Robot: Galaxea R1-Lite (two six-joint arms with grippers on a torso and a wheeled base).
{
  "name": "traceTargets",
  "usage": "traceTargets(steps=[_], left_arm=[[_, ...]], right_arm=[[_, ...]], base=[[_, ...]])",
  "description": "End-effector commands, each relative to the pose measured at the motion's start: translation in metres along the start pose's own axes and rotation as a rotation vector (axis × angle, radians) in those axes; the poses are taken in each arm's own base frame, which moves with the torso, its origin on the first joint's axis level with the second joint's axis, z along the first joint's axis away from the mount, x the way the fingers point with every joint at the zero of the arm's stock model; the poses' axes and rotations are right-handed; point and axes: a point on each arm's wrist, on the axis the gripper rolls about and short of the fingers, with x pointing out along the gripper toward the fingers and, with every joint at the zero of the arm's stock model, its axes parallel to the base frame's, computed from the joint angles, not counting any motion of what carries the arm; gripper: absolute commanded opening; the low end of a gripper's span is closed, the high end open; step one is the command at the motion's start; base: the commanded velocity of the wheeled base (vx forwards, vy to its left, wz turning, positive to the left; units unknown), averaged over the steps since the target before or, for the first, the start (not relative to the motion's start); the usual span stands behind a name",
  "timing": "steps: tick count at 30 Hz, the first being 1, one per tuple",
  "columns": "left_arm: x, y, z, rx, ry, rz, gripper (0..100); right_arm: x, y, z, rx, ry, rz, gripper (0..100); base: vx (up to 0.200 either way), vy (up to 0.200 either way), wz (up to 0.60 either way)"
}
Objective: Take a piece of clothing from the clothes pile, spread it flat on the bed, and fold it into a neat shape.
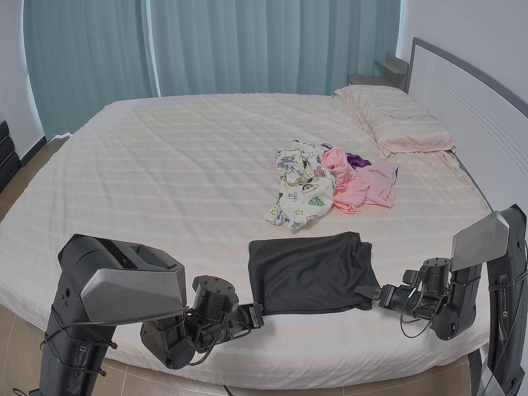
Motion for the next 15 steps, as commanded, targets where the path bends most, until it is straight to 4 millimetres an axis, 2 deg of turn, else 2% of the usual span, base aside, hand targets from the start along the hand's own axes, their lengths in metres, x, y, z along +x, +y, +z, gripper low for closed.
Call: traceTargets(steps=[1, 3, 4, 8, 15], left_arm=[[-0.004, -0.005, 0.000, 0.005, 0.000, -0.010, 0], [-0.004, -0.005, 0.000, 0.005, 0.000, -0.010, 0], [-0.004, -0.005, 0.000, 0.005, 0.000, -0.010, 0], [-0.003, -0.004, 0.000, 0.005, 0.001, -0.009, 0], [-0.005, -0.004, 0.000, 0.006, 0.011, 0.007, 0]], right_arm=[[0.005, 0.006, -0.008, -0.013, 0.027, 0.012, 100], [0.006, 0.008, -0.009, -0.015, 0.031, 0.015, 100], [0.008, 0.008, -0.009, -0.017, 0.031, 0.020, 0], [0.007, 0.008, -0.009, -0.010, 0.037, 0.011, 0], [-0.016, 0.016, -0.010, -0.012, 0.060, -0.004, 0]], base=[[0.000, 0.000, 0.00], [0.000, 0.000, 0.00], [0.000, 0.000, 0.00], [0.000, 0.000, 0.00], [0.000, 0.000, 0.00]])
